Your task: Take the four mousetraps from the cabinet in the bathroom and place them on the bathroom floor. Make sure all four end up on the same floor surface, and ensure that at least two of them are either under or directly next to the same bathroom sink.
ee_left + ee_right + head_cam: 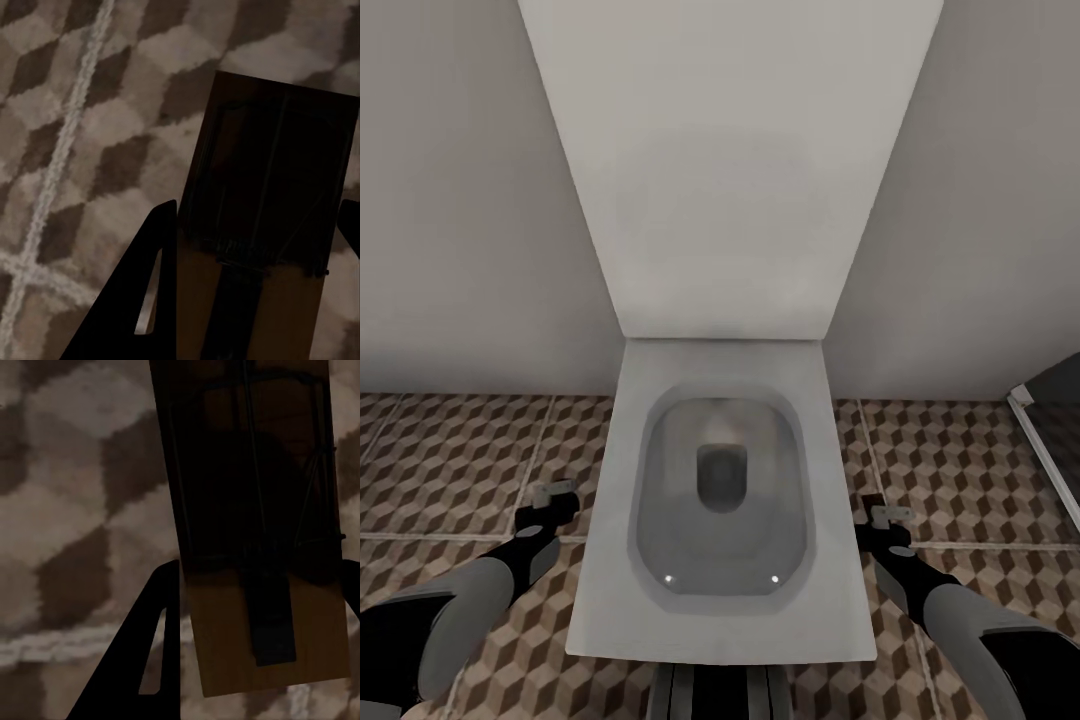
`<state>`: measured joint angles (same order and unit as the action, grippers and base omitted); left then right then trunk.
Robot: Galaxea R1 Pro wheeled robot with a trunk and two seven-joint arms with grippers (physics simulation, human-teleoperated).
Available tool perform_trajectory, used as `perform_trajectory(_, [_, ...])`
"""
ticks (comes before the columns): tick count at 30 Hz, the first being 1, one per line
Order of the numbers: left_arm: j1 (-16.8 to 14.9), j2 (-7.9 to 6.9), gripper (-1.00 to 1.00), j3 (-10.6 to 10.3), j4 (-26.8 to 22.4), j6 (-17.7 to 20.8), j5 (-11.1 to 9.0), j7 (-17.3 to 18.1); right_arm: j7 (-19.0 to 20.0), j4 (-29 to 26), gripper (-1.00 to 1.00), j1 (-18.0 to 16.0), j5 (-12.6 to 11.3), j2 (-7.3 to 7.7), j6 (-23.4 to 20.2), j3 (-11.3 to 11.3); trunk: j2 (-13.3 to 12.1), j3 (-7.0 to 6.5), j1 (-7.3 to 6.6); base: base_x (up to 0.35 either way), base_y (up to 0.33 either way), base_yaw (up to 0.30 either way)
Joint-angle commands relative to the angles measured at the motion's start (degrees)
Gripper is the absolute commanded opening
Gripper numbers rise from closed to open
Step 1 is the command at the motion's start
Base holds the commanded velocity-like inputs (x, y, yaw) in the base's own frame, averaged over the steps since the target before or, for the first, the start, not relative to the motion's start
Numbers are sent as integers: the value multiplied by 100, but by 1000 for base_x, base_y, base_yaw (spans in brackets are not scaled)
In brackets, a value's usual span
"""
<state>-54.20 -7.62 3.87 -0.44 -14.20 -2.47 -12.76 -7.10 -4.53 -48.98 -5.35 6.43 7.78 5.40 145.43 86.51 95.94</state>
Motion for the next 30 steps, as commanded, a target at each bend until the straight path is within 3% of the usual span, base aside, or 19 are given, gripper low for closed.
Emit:
perform_trajectory(1, [-3,5,-100,35,9,-28,-22,11,-11,5,-100,-3,-62,0,21,49,1,3,-1,0,0,0])
perform_trajectory(19, [-3,111,-100,33,18,-30,-25,6,-11,5,-100,-3,-57,3,17,49,1,3,-1,0,0,0])
perform_trajectory(30, [-3,128,-100,35,18,-56,-27,9,-10,5,-100,-4,-21,6,20,49,16,247,27,0,0,0])
